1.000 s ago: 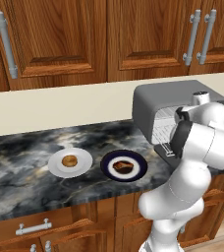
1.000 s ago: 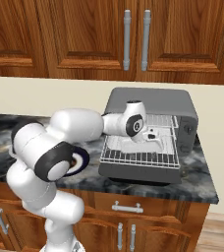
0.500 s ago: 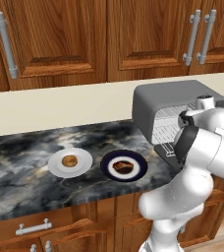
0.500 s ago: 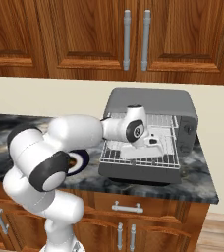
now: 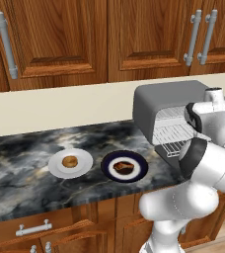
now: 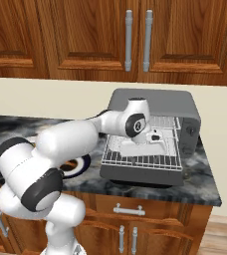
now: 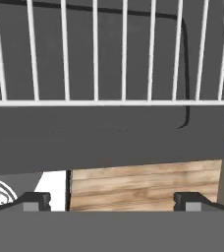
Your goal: Open the toaster oven door. Place the bread on the bottom rack in the toaster oven and place the chicken drumstick on the top rack.
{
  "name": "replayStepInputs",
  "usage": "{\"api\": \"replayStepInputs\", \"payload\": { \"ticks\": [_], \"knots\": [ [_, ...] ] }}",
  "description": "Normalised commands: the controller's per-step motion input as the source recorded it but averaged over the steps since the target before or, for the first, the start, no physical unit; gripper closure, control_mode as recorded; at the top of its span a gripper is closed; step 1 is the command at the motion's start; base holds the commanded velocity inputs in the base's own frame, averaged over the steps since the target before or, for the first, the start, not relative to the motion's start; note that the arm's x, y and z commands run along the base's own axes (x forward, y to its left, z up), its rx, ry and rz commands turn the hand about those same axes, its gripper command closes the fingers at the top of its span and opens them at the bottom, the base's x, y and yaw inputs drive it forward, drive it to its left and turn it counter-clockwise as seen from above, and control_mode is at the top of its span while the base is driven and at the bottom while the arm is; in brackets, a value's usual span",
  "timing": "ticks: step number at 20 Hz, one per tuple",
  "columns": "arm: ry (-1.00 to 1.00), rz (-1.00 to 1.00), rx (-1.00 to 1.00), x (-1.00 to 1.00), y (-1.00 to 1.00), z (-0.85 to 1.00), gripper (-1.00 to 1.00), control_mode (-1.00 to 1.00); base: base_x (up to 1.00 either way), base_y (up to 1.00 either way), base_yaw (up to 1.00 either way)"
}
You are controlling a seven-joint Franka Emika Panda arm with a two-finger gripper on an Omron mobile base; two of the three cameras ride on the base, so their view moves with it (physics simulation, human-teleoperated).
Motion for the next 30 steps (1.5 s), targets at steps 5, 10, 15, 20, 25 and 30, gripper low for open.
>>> {"api": "replayStepInputs", "payload": {
  "ticks": [5,10,15,20,25,30],
  "knots": [
    [0.02,-0.12,0.0,-0.19,0.26,0.47,-1.0,-1.0,0.0,0.0,0.0],
    [0.01,-0.08,0.0,-0.08,0.5,0.12,-1.0,-1.0,0.0,0.0,0.0],
    [0.0,-0.14,0.0,-0.09,0.66,0.01,-1.0,-1.0,0.0,0.0,0.0],
    [0.0,-0.14,-0.01,-0.08,0.66,0.0,-1.0,-1.0,0.0,0.0,0.0],
    [0.0,-0.16,-0.06,-0.04,0.64,0.0,-1.0,-1.0,0.0,0.0,0.0],
    [-0.02,-0.28,-0.08,-0.16,0.59,-0.01,-1.0,-1.0,0.0,0.0,0.0]
  ]
}}
